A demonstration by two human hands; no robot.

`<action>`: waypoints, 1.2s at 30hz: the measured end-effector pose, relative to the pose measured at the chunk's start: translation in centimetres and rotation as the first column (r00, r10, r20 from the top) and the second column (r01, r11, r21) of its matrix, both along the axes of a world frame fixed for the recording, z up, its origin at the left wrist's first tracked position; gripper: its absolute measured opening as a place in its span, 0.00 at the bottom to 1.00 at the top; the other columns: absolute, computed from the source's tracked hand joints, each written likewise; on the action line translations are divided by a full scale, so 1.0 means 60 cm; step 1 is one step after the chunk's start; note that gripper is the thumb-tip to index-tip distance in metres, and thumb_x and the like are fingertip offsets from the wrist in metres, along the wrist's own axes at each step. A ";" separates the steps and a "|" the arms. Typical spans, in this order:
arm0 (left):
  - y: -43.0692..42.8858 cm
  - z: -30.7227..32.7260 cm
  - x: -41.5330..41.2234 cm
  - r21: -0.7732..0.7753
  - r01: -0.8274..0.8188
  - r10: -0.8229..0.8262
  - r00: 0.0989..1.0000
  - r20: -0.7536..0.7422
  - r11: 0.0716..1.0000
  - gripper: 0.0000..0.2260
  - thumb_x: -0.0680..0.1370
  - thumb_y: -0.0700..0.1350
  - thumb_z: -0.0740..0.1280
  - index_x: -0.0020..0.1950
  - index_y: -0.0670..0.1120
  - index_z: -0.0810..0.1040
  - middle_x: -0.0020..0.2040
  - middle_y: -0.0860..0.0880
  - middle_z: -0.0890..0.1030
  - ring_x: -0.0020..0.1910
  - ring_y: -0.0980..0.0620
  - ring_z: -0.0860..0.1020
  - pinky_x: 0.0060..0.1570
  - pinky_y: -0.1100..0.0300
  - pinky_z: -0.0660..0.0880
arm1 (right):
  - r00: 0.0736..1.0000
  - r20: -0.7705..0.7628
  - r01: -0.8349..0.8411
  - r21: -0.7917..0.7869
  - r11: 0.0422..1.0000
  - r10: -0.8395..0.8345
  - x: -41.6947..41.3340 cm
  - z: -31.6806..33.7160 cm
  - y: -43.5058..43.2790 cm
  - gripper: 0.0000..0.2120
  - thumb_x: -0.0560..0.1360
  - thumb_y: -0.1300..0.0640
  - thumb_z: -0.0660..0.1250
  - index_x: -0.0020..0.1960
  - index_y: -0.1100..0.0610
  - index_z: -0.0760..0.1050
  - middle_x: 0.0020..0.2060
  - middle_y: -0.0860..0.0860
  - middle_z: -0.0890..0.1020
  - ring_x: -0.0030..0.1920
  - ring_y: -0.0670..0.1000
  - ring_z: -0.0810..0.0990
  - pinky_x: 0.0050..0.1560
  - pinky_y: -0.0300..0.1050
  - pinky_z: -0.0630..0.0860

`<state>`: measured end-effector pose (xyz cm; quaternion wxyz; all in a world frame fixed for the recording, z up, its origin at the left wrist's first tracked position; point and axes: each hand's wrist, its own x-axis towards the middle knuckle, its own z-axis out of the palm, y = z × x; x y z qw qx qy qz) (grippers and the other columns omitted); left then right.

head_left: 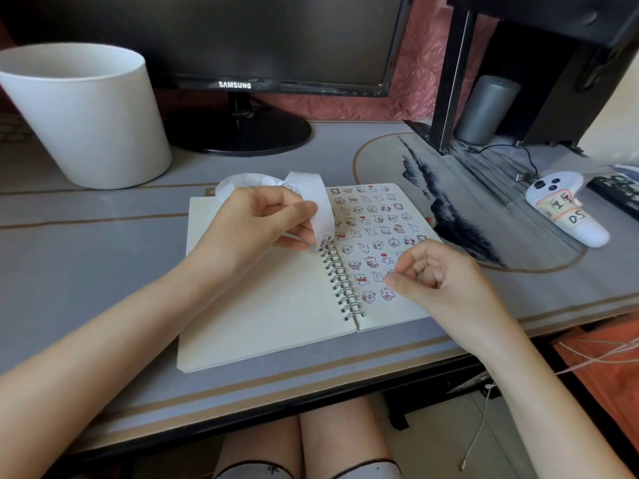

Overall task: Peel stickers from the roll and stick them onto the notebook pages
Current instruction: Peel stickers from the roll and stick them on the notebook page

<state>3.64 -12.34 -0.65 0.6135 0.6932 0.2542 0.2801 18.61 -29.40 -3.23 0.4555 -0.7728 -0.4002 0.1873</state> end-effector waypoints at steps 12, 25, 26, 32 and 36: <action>0.002 -0.003 0.001 -0.004 0.006 -0.006 1.000 0.007 1.000 0.08 0.77 0.39 0.66 0.39 0.36 0.78 0.30 0.49 0.81 0.32 0.55 0.81 0.38 0.63 0.80 | 1.000 -0.031 -0.005 -0.012 1.000 0.004 0.002 0.004 -0.002 0.10 0.66 0.57 0.77 0.41 0.51 0.76 0.31 0.45 0.76 0.28 0.42 0.70 0.37 0.38 0.68; 0.001 -0.002 -0.001 0.008 0.007 -0.008 1.000 0.021 1.000 0.08 0.77 0.39 0.65 0.40 0.36 0.78 0.30 0.49 0.81 0.32 0.54 0.81 0.37 0.63 0.80 | 0.992 -0.072 -0.105 -0.063 0.992 0.100 0.016 0.007 -0.010 0.10 0.68 0.62 0.75 0.45 0.52 0.76 0.37 0.48 0.77 0.29 0.42 0.70 0.38 0.36 0.69; 0.001 -0.002 -0.001 0.010 0.006 -0.006 1.000 0.024 1.000 0.08 0.78 0.39 0.65 0.41 0.36 0.78 0.31 0.49 0.81 0.32 0.54 0.81 0.37 0.63 0.80 | 0.993 -0.063 -0.105 -0.066 0.992 0.101 0.017 0.008 -0.010 0.10 0.69 0.63 0.74 0.45 0.52 0.76 0.37 0.49 0.77 0.30 0.43 0.71 0.37 0.36 0.69; 0.000 0.000 -0.003 0.013 0.022 -0.023 0.999 0.044 1.000 0.08 0.79 0.39 0.63 0.40 0.39 0.76 0.32 0.49 0.83 0.32 0.53 0.82 0.36 0.62 0.80 | 0.997 -0.056 -0.051 0.121 0.991 0.058 0.006 0.032 0.008 0.02 0.73 0.58 0.70 0.44 0.53 0.78 0.38 0.48 0.81 0.31 0.43 0.75 0.34 0.29 0.70; 0.001 0.001 -0.003 0.026 0.016 -0.017 0.998 0.052 1.000 0.08 0.79 0.40 0.62 0.41 0.39 0.76 0.33 0.48 0.83 0.32 0.52 0.82 0.35 0.62 0.79 | 0.992 0.033 -0.129 0.233 0.964 0.125 -0.019 0.040 0.049 0.06 0.71 0.55 0.72 0.48 0.51 0.79 0.43 0.46 0.84 0.45 0.46 0.80 0.47 0.42 0.74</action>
